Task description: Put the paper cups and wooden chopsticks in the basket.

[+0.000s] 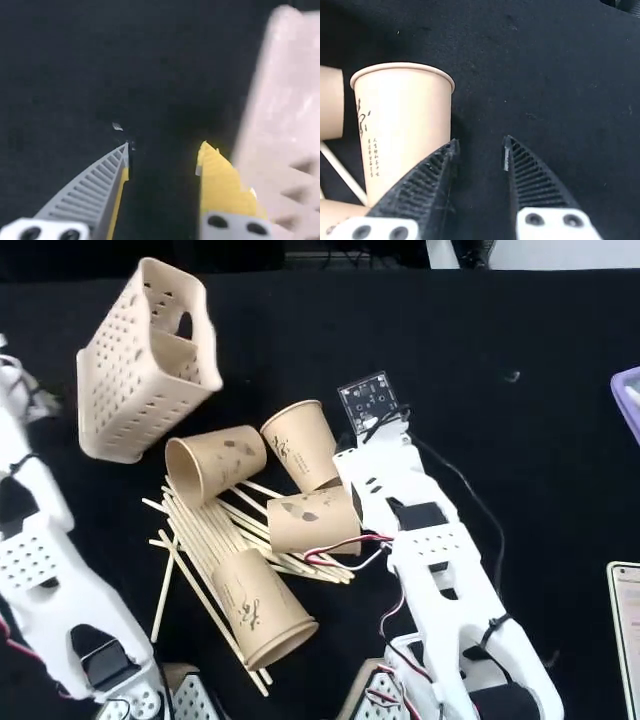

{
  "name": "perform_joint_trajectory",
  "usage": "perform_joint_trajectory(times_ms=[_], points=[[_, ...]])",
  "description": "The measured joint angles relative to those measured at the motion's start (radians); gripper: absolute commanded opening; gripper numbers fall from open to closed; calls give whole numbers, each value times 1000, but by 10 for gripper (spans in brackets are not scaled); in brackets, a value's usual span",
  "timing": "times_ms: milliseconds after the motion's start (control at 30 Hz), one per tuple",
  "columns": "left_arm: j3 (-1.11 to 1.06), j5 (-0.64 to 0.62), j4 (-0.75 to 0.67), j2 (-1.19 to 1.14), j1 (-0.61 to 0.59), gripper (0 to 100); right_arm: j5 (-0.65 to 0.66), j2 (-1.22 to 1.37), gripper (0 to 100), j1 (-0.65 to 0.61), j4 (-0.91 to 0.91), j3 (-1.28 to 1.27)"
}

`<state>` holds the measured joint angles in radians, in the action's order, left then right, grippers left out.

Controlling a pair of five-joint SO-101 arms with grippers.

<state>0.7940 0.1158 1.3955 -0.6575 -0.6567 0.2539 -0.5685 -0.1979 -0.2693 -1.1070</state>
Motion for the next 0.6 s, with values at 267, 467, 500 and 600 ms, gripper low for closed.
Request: perform_joint_trajectory(times_ms=[267,467,500,600], points=[[71,0,3,-58,-123,221,0,0,152,0,3,-11],[218,0,129,-63,-106,222,0,0,152,0,6,-11],[255,0,160,-63,-91,222,0,0,152,0,8,-11],[371,0,265,-61,-3,222,0,0,152,0,8,-11]])
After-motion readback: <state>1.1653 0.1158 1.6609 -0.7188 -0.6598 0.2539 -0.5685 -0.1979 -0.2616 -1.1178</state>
